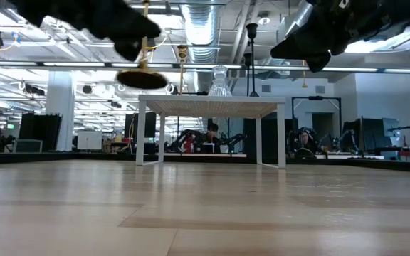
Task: Pick & Place candle stick holders
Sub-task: Put the gold candle holder on the shelf aligned with the other gold candle holder
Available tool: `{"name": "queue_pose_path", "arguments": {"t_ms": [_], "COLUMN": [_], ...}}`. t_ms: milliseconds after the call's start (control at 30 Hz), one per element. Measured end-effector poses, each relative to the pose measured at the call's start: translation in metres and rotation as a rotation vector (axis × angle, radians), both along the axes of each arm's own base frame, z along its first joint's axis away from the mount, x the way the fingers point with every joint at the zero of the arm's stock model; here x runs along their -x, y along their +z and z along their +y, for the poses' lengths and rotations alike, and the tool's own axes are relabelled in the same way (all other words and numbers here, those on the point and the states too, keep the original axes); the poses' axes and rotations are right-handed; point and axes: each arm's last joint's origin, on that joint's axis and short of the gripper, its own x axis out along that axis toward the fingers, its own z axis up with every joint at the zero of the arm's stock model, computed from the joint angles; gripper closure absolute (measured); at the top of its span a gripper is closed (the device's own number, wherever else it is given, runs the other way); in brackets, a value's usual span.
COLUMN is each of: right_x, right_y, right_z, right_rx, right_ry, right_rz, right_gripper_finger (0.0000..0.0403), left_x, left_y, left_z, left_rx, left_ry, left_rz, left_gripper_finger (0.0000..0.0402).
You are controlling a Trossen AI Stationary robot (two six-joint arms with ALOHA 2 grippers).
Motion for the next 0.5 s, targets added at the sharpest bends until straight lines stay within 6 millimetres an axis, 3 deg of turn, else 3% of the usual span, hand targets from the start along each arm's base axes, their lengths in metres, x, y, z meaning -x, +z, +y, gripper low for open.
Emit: {"name": "queue_pose_path", "arguments": {"t_ms": [200,500], "right_x": [0.001,0.001], "right_y": [-0.002,-0.004], "right_z": [0.0,-0.001], "right_rx": [0.006,0.014], "right_ry": [-0.001,-0.005], "right_rz": [0.017,0.043], "right_gripper_finger": [0.0403,0.0403], "left_x": [-0.008,-0.003], "left_y": [0.032,0.062], "left_z": [0.035,0.093], "left_rx": [-0.099,-0.11], "left_ry": [0.163,0.432], "left_rz": [-0.056,-0.126], "left_gripper_finger": [0.0386,0.0385]}}
